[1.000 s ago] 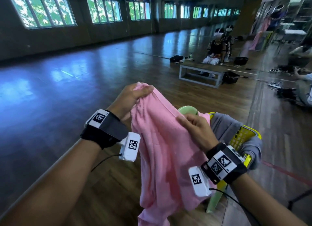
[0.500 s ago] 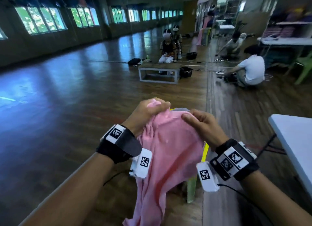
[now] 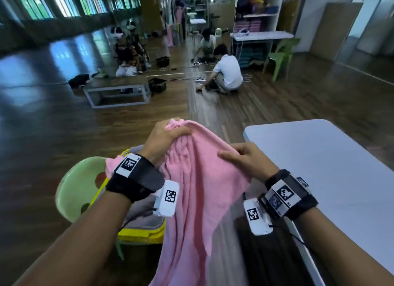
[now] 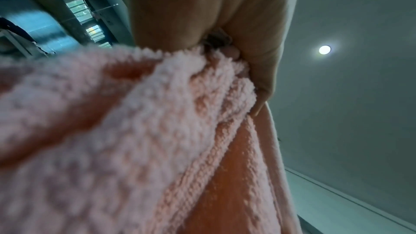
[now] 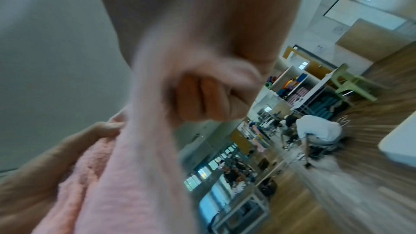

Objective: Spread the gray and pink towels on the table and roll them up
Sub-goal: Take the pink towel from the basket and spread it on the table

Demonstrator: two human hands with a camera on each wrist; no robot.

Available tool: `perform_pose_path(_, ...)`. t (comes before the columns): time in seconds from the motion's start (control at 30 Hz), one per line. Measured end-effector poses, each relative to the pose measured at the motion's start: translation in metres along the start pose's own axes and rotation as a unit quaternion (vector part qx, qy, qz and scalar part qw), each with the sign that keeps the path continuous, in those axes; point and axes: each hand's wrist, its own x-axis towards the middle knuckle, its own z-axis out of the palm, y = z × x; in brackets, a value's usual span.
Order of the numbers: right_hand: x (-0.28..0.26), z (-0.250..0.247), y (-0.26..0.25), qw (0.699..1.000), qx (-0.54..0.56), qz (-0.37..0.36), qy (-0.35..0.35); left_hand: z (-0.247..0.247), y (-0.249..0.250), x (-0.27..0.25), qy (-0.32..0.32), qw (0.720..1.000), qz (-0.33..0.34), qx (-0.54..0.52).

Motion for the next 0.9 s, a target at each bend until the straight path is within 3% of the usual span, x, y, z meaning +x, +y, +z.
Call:
perform_pose_path(0.13, 0.024, -0.064, 0.057, 0.997, 0.018, 0.06, -0.042, 0.033, -0.016, 0.073, 0.015, 1.0, -0.003, -0.023)
perform_pose_path(0.27, 0.092, -0.116, 0.088, 0.995, -0.01, 0.087, -0.039, 0.059, -0.04, 0.161, 0.015, 1.0, -0.004, 0.016)
perform_pose_path(0.43, 0.249, -0.18, 0.114, 0.982, 0.14, 0.126, 0.026, 0.073, -0.073, 0.328, 0.03, 0.993, 0.01, 0.117)
perform_pose_path(0.57, 0.398, -0.241, 0.135, 0.966, 0.197, 0.135, 0.103, 0.104, -0.079, 0.477, -0.093, 0.969, 0.009, 0.228)
perform_pose_path(0.6, 0.433, -0.261, 0.142, 0.964, 0.196, 0.131, 0.121, 0.114, -0.079, 0.512, -0.099, 0.967, 0.015, 0.236)
perform_pose_path(0.73, 0.534, -0.341, 0.171, 0.966, 0.138, 0.082, 0.202, 0.152, -0.075, 0.631, 0.0, 0.962, 0.089, 0.258)
perform_pose_path(0.9, 0.587, -0.444, 0.184, 0.954, 0.079, 0.011, 0.288, 0.208, -0.049, 0.722, 0.049, 0.949, 0.187, 0.249)
